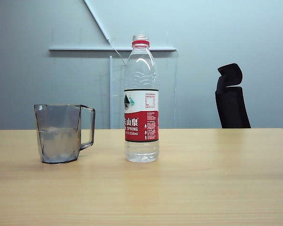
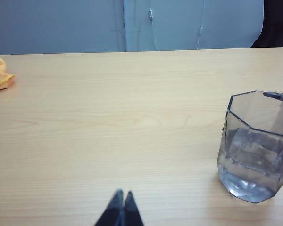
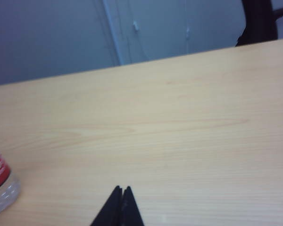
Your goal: Pick up the mineral water bottle on the table and pour water into the mug until it's half full.
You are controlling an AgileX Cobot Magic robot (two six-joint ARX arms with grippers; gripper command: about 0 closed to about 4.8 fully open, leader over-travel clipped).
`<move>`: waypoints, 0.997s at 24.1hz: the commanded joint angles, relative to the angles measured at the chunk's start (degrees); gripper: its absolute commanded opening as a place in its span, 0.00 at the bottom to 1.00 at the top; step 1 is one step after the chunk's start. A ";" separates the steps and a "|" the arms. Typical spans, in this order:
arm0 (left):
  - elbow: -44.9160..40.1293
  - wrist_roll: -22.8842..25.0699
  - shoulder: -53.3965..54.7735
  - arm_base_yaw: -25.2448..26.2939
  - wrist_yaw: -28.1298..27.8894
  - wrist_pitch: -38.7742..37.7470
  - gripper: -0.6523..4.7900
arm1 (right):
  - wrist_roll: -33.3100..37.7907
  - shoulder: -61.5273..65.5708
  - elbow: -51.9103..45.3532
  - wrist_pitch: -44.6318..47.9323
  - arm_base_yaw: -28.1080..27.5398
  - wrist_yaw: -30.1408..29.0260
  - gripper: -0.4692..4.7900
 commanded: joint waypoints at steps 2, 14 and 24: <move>0.13 -0.17 0.09 0.04 0.15 0.74 0.12 | 0.15 -3.21 -0.61 0.28 -4.66 -5.97 0.08; 0.13 -0.17 0.09 0.04 0.15 0.74 0.12 | -7.85 -4.26 -0.61 1.01 -9.97 -4.55 0.08; 0.13 -0.20 0.09 0.04 0.15 0.74 0.12 | -13.20 -4.26 -0.61 2.51 -7.96 -3.96 0.08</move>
